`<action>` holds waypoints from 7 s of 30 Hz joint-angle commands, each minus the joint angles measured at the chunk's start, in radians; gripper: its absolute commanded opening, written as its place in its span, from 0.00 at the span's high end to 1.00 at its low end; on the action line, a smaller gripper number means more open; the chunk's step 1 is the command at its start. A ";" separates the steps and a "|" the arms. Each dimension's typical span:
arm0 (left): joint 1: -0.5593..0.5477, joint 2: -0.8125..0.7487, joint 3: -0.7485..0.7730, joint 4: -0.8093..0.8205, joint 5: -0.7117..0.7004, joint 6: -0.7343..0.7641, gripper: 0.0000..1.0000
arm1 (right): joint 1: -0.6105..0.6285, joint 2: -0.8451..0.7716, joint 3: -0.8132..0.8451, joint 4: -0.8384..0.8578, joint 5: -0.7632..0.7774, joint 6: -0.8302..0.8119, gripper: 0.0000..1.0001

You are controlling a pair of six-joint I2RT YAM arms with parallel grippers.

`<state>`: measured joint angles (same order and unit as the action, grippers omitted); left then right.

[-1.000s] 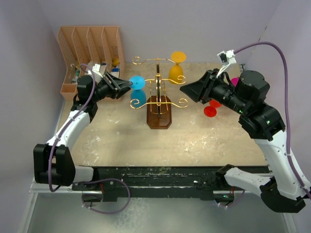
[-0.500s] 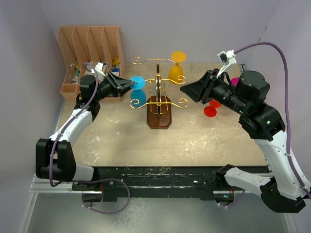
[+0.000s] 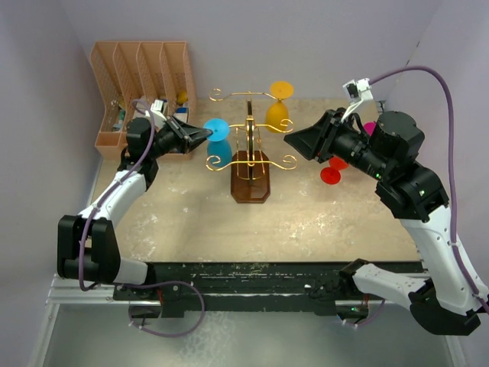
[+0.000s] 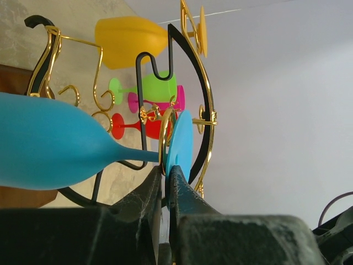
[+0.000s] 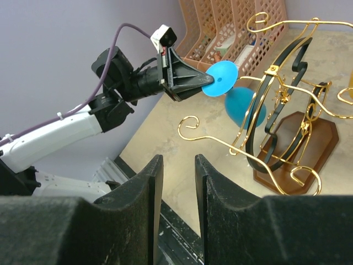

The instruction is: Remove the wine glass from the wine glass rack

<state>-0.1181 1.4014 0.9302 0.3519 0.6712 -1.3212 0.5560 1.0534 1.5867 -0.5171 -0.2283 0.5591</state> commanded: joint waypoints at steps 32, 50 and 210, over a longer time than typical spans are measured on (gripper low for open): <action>-0.002 -0.091 0.087 -0.103 0.028 0.065 0.67 | 0.004 -0.036 -0.039 0.076 0.008 0.007 0.68; -0.002 -0.101 0.100 -0.227 0.054 0.119 0.64 | 0.004 -0.040 -0.055 0.092 0.003 0.010 0.68; -0.213 -0.826 0.036 0.349 0.726 0.432 1.00 | 0.084 0.224 0.143 0.610 -1.096 0.016 0.36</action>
<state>-0.3286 0.5556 0.9665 0.6006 1.4338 -0.8555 0.6376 1.2716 1.7050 -0.0441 -1.2835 0.5091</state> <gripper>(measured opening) 0.010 0.644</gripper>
